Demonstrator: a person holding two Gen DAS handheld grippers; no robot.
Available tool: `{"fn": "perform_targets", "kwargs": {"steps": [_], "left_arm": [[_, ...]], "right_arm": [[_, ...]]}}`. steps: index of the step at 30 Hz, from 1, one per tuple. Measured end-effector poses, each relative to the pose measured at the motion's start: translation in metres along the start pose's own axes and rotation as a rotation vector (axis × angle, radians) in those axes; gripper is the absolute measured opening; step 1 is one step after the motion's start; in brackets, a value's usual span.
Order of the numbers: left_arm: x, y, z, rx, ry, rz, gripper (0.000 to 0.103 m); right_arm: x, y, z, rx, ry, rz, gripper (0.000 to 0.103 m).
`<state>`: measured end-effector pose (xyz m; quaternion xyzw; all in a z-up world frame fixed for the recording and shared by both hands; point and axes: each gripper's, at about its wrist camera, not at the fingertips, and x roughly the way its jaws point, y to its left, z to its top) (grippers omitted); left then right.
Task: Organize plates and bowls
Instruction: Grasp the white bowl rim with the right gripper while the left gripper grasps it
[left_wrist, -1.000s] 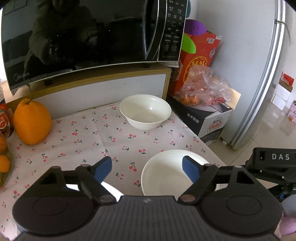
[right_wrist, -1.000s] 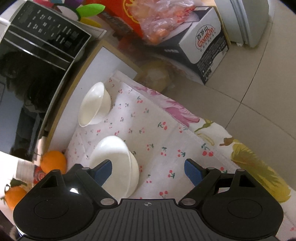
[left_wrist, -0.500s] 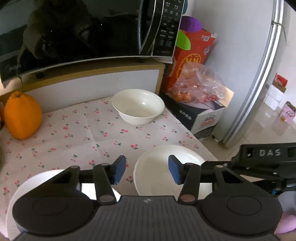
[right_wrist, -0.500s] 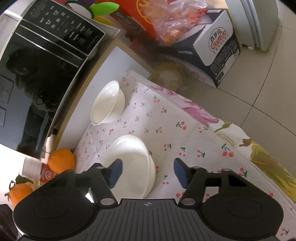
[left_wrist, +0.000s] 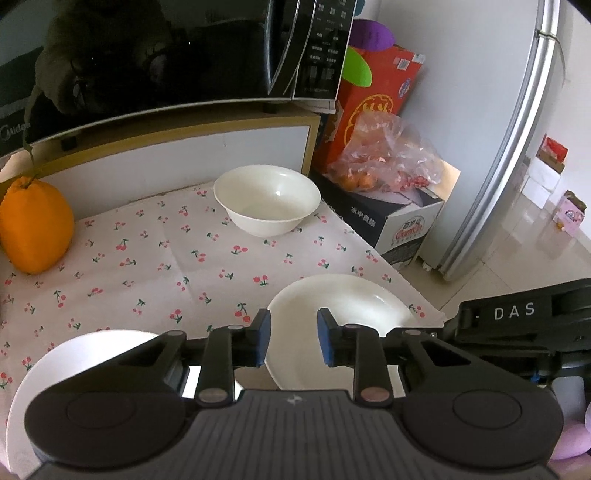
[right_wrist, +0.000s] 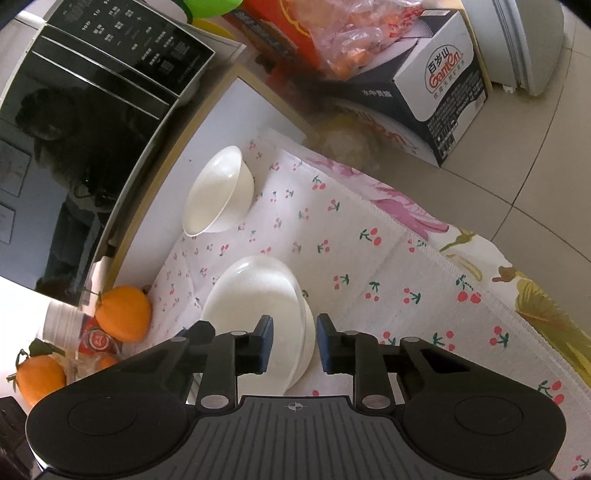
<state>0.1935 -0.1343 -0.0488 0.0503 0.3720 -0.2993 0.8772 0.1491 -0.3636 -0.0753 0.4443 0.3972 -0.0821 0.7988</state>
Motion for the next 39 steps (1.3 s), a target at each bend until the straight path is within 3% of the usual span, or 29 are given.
{"fn": "perform_targets", "kwargs": {"steps": [8,23,25,27,32,39], "left_arm": [[0.005,0.005,-0.002,-0.05,0.051,-0.022,0.015],[-0.007,0.0,0.0,-0.041,0.012,-0.041,0.01],[-0.011,0.002,0.001,-0.034,-0.014,-0.033,0.012],[-0.013,0.005,0.001,-0.036,-0.035,-0.024,0.025],[-0.005,0.002,-0.002,-0.01,-0.027,-0.019,0.033],[0.0,-0.001,-0.004,0.009,-0.016,0.007,0.032]], "right_arm": [[0.002,0.002,-0.002,-0.015,0.007,0.001,0.016],[-0.007,0.011,-0.003,-0.057,-0.01,0.012,0.009],[-0.007,0.008,-0.002,-0.046,-0.012,0.004,0.009],[-0.007,0.005,0.0,-0.035,-0.014,-0.001,0.009],[-0.005,0.003,0.001,-0.034,-0.013,-0.01,0.009],[-0.001,-0.001,0.001,-0.031,-0.003,-0.024,0.009]]}}
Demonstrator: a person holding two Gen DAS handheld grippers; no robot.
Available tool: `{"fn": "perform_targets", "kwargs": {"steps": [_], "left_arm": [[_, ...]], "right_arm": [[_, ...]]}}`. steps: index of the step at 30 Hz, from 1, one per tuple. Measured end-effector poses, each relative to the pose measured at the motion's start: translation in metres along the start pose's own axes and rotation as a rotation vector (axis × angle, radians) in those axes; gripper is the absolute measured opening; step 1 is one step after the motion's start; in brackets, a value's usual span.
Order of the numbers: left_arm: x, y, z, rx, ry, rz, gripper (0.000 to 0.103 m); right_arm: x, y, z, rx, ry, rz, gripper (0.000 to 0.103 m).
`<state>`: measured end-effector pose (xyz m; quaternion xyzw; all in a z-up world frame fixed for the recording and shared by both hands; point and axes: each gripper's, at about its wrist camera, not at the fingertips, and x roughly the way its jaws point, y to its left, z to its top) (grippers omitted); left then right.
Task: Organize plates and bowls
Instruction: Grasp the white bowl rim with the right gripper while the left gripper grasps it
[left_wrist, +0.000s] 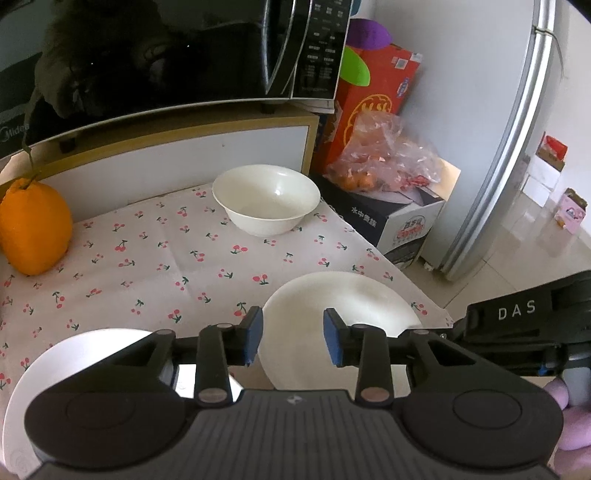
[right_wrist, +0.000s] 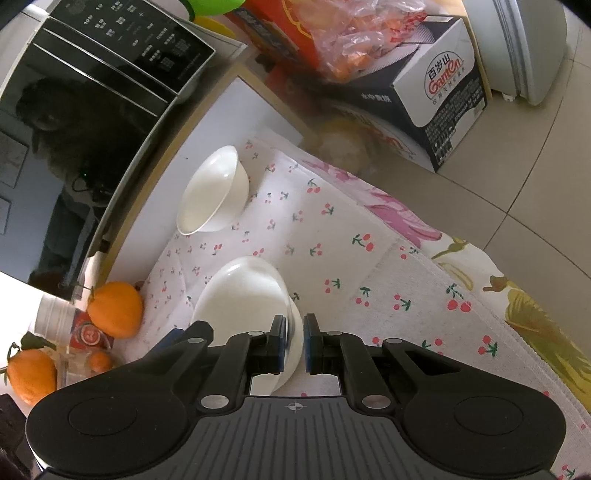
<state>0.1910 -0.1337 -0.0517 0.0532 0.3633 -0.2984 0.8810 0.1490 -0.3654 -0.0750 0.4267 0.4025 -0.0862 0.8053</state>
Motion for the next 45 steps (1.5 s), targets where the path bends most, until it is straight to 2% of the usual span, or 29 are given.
{"fn": "perform_targets", "kwargs": {"steps": [4,7,8,9,15,29,38,45], "left_arm": [[0.002,0.003,-0.001,-0.005,0.02,0.036,0.032],[0.004,0.005,-0.003,-0.009,0.034,0.028,0.032],[0.004,0.005,-0.004,-0.007,0.036,0.027,0.029],[0.004,0.004,-0.004,-0.005,0.035,0.023,0.02],[0.001,0.002,-0.003,-0.005,0.021,0.025,0.011],[-0.033,-0.002,0.001,-0.06,-0.007,0.022,0.011],[-0.058,-0.007,-0.008,-0.124,0.014,0.004,0.011],[-0.07,-0.007,-0.025,-0.176,0.066,-0.026,0.011]], "right_arm": [[0.001,0.0,-0.001,-0.018,-0.001,-0.026,0.009],[0.002,-0.002,0.0,-0.004,0.004,-0.021,0.009],[0.002,-0.002,0.0,-0.005,0.004,-0.018,0.009],[0.002,-0.001,0.0,-0.008,0.004,-0.014,0.009],[-0.001,0.004,0.0,-0.03,-0.005,-0.009,0.009],[-0.033,0.017,0.001,-0.055,-0.021,0.026,0.009],[-0.068,0.025,-0.005,-0.11,-0.002,0.035,0.01],[-0.088,0.025,-0.018,-0.153,0.037,0.018,0.01]]}}
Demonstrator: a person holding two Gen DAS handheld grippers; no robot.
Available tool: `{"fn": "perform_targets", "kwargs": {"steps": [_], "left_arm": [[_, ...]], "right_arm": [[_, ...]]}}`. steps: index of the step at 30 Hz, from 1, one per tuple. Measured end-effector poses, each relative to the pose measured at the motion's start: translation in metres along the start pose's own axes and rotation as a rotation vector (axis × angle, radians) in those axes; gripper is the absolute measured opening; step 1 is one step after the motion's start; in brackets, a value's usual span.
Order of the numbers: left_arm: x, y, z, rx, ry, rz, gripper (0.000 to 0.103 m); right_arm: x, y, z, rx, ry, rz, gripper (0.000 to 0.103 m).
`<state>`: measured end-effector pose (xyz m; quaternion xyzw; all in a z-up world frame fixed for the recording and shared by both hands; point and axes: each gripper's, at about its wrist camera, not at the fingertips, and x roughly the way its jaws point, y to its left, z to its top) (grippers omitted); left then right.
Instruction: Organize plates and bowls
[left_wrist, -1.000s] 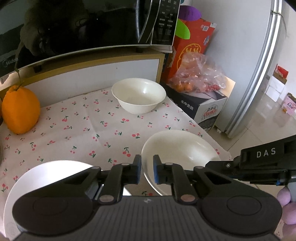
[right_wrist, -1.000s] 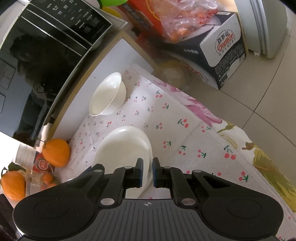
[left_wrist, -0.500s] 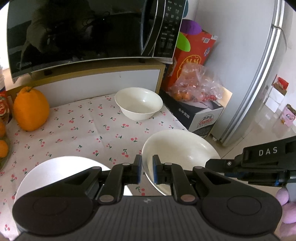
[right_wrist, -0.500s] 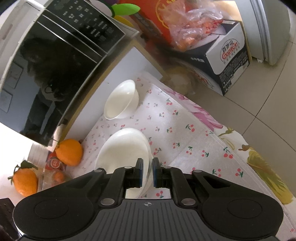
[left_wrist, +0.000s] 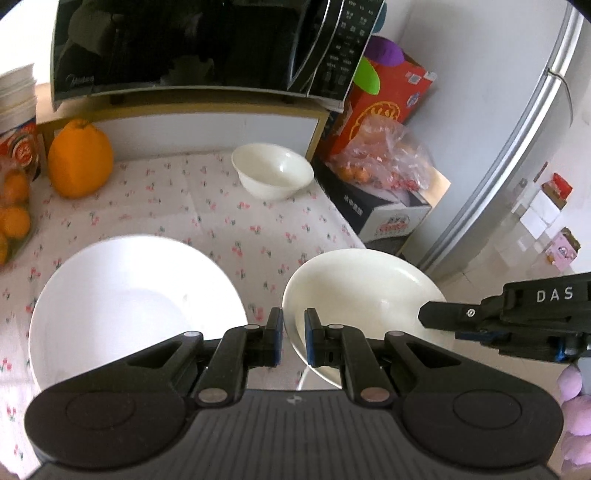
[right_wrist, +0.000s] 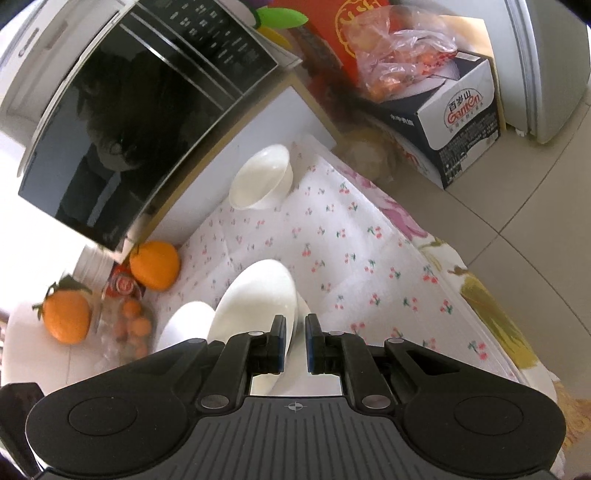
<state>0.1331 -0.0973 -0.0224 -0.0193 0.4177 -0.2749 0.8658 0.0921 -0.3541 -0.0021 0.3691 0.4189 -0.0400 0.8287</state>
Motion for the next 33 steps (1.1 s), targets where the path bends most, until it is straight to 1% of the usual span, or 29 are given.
{"fn": "perform_targets", "kwargs": {"steps": [3,11,18,22,26,32,33], "left_arm": [[-0.004,-0.004,-0.007,0.024,0.012,0.013,0.011],[-0.006,-0.015,-0.026,0.108,0.046,0.038,0.011],[-0.001,-0.017,-0.036,0.148,0.08,0.049,0.011],[0.0,-0.017,-0.039,0.157,0.09,0.054,0.011],[0.002,-0.018,-0.041,0.161,0.099,0.057,0.011],[0.004,-0.019,-0.043,0.166,0.114,0.059,0.012],[0.004,-0.019,-0.043,0.166,0.116,0.059,0.014]], "right_arm": [[-0.005,0.001,-0.007,-0.013,0.026,-0.006,0.012],[-0.011,0.002,-0.024,-0.062,0.06,-0.069,0.012],[-0.007,0.0,-0.033,-0.096,0.096,-0.108,0.013],[-0.002,0.001,-0.037,-0.122,0.114,-0.132,0.013],[0.002,0.001,-0.038,-0.132,0.13,-0.142,0.016],[0.004,0.002,-0.039,-0.161,0.141,-0.159,0.016],[0.004,0.001,-0.038,-0.158,0.143,-0.157,0.016]]}}
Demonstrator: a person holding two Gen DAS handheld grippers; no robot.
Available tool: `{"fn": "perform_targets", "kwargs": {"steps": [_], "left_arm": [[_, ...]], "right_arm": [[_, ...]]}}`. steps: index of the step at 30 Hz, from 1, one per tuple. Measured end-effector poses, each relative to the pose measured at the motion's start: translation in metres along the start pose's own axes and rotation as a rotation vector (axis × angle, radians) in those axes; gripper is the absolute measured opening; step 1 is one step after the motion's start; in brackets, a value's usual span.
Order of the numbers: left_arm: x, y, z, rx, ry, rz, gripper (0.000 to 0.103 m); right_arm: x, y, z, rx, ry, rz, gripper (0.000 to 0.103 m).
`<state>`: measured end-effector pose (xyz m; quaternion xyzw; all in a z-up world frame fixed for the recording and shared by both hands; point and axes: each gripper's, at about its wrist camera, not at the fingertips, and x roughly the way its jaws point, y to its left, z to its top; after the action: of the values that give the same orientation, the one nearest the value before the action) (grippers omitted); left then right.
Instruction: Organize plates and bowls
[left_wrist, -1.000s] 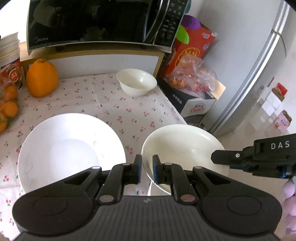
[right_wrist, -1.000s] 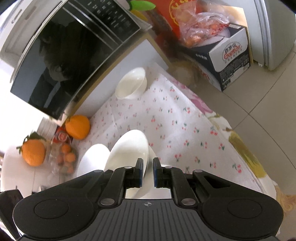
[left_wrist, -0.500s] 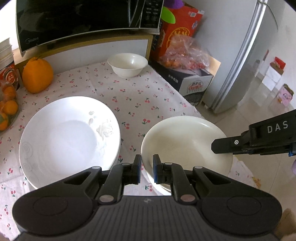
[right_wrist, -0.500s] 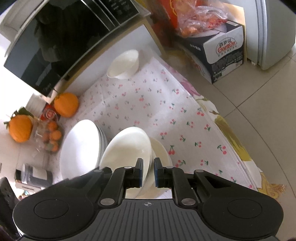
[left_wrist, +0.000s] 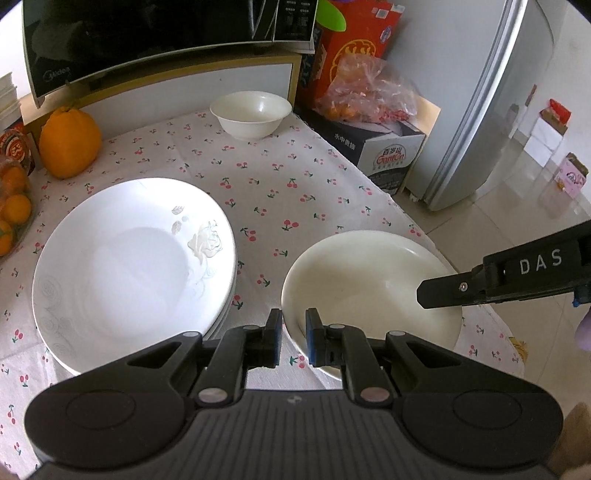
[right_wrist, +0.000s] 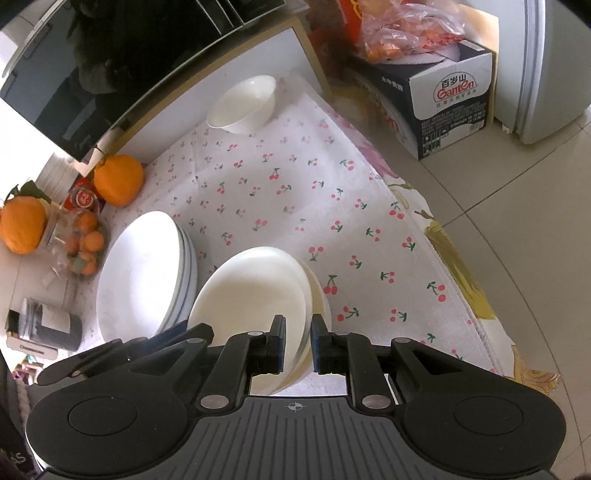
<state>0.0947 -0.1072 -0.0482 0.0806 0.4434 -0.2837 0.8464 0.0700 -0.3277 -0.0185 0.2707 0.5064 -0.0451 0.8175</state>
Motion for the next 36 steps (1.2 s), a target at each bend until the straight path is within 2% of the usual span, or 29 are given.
{"fn": "perform_targets", "kwargs": {"steps": [3,7,11,15,19,21,23,27,32,36], "left_arm": [[0.0,0.0,-0.001,-0.002,0.001,0.007,0.023],[-0.001,0.0,0.0,-0.007,0.0,0.014,0.027],[-0.005,0.002,0.004,-0.02,-0.01,0.014,0.045],[-0.011,0.003,0.012,-0.034,-0.034,0.014,0.064],[-0.013,0.006,0.02,-0.046,-0.049,0.028,0.075],[-0.012,0.007,0.024,-0.048,-0.052,0.041,0.082],[-0.012,0.01,0.03,-0.053,-0.057,0.053,0.084],[-0.01,0.02,0.044,-0.09,-0.072,0.074,0.095],[-0.004,0.031,0.073,-0.115,-0.07,0.095,0.098],[0.003,0.038,0.096,-0.112,-0.072,0.109,0.101]], "right_arm": [[-0.001,-0.002,0.002,0.008,0.003,0.001,0.025],[-0.004,-0.004,0.004,0.022,0.003,0.007,0.041],[-0.01,-0.006,0.008,0.027,-0.021,0.015,0.058],[-0.014,-0.006,0.015,0.009,-0.042,0.04,0.061],[-0.012,-0.005,0.022,-0.04,-0.05,0.056,0.072],[-0.01,-0.005,0.027,-0.042,-0.046,0.06,0.073],[-0.009,-0.006,0.033,-0.023,-0.039,0.079,0.075],[-0.007,-0.004,0.053,0.0,-0.035,0.143,0.08],[0.0,0.005,0.085,-0.022,-0.068,0.172,0.081],[0.014,0.003,0.114,0.027,-0.068,0.237,0.081]]}}
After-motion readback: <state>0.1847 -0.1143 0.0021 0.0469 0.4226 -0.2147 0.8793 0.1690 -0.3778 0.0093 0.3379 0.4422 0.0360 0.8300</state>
